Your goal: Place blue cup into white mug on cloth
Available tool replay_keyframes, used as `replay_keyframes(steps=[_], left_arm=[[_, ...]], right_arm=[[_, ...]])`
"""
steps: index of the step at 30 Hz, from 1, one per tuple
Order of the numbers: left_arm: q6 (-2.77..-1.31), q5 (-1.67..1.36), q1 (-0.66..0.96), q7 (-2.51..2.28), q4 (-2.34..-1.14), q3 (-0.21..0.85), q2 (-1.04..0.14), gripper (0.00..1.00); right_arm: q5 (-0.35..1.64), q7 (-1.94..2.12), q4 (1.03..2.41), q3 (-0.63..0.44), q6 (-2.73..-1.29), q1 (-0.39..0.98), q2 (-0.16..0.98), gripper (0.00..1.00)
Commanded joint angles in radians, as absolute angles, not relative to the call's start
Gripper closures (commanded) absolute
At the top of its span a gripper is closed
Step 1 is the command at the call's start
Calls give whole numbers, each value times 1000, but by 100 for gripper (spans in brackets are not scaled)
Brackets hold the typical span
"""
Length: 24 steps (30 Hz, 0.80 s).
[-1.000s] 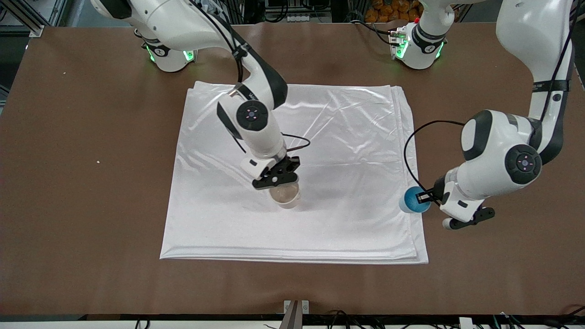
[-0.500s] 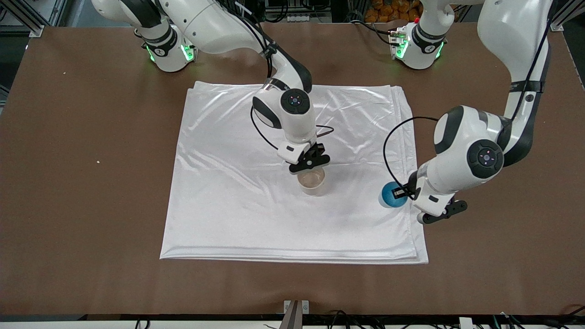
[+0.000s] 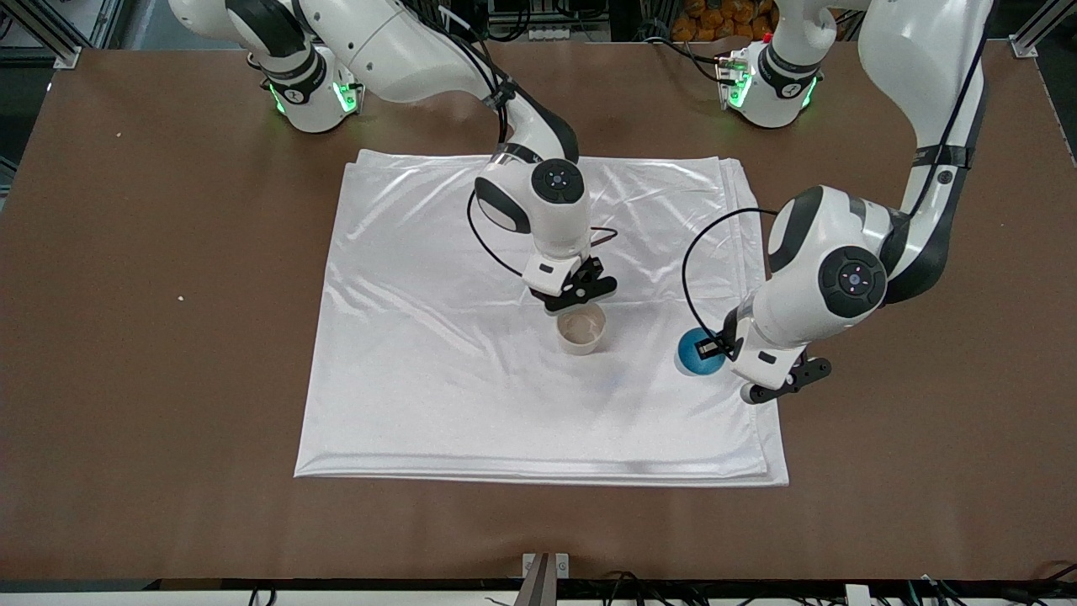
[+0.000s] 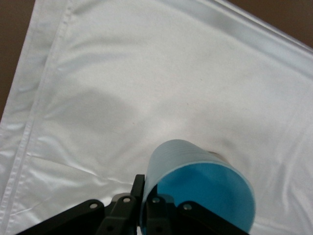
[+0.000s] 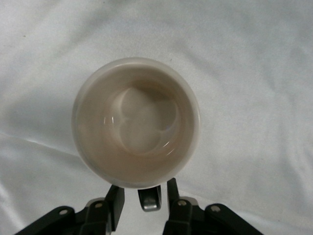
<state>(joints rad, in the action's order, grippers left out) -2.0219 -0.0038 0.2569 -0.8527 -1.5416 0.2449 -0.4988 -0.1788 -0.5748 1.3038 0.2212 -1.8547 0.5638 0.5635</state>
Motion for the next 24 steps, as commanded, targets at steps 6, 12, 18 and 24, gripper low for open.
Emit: replay_keyframes(steps=[6,12,18,24], left_arm=[[-2019,2,376,-954,-1539,229,-534,100],[-2025,14,408,-968,-1514,229,-577,100],[-2026,14,434,-988,-1483,229,-617,100],[-2043,14,446,-992,-1482,227,-629,100]], right_arm=[[-154,-529,1420,337,-1707,293,266,0],[-54,-408,1463,334,-1680,164,147,0],[-52,-319,1591,316,-1683,63,23,0],[-51,-196,1643,206,-1678,48,-35,0]])
